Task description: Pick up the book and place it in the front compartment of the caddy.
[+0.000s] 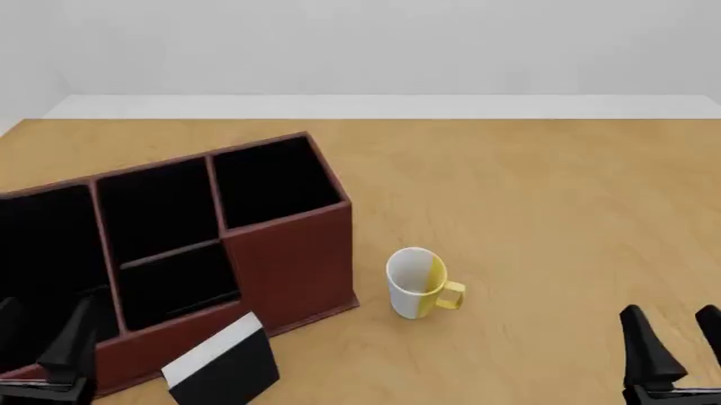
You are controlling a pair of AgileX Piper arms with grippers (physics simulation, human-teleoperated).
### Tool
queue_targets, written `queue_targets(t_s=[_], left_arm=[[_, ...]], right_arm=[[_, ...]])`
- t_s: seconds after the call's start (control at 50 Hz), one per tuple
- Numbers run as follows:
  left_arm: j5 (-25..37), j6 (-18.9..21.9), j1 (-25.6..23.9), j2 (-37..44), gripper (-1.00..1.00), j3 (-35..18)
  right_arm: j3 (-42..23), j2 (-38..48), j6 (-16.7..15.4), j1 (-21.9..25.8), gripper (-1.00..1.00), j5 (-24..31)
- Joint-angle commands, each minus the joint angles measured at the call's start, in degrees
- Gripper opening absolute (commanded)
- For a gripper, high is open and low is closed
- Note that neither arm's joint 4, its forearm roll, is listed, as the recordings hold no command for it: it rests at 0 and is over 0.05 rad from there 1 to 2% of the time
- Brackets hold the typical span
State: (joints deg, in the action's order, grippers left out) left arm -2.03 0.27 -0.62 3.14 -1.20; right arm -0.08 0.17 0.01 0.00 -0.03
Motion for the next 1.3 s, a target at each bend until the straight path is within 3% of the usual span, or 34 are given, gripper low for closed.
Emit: queue_targets(t_s=[0.02,0.28,0.3,0.44,0.46,0.56,0.64,0.68,0.72,0.8,0.88,0.9,1.14,1.16,1.3], left_arm=[[-9.91,3.53,-6.28,17.07,1.0,-8.22],[-3.36,4.99,-10.84,20.98,1.0,-20.25],[3.56,8.22,-14.01,23.4,1.0,-28.17],[13.25,10.64,-19.71,26.93,1.0,-36.0],[21.01,11.3,-22.32,30.36,1.0,-41.28],[27.72,10.46,-25.09,32.83,1.0,-46.57],[32.41,13.08,-25.67,34.23,1.0,-49.15],[36.28,8.26,-26.08,35.97,1.0,-51.66],[37.96,11.01,-26.78,35.97,1.0,-52.22],[43.47,10.82,-26.65,38.4,1.0,-55.52],[47.79,13.36,-25.08,40.81,1.0,-58.64],[49.25,16.16,-24.96,41.4,1.0,-58.56],[63.85,14.25,-24.8,48.27,1.0,-69.77],[64.97,17.67,-24.31,48.68,1.0,-69.68],[69.6,14.82,-25.81,51.2,1.0,-74.81]], right_arm=[[-0.16,0.36,0.02,0.0,1.0,-0.07],[-0.16,0.38,0.03,0.01,1.0,-0.08],[-0.16,0.37,0.02,0.01,1.0,-0.08],[-0.16,0.39,0.03,0.01,1.0,-0.08],[-0.16,0.39,0.03,0.01,1.0,-0.08],[-0.16,0.39,0.03,0.01,1.0,-0.08],[-0.16,0.41,0.02,0.01,1.0,-0.08],[-0.16,0.39,0.02,0.01,1.0,-0.08],[-0.16,0.4,0.02,0.02,1.0,-0.08],[-0.16,0.41,0.03,0.01,1.0,-0.08],[-0.16,0.39,0.02,0.02,1.0,-0.08],[-0.16,0.39,0.02,0.02,1.0,-0.08],[-0.16,0.43,0.03,0.03,1.0,-0.09],[-0.16,0.38,0.01,0.02,1.0,-0.08],[-0.16,0.43,0.03,0.03,1.0,-0.08]])
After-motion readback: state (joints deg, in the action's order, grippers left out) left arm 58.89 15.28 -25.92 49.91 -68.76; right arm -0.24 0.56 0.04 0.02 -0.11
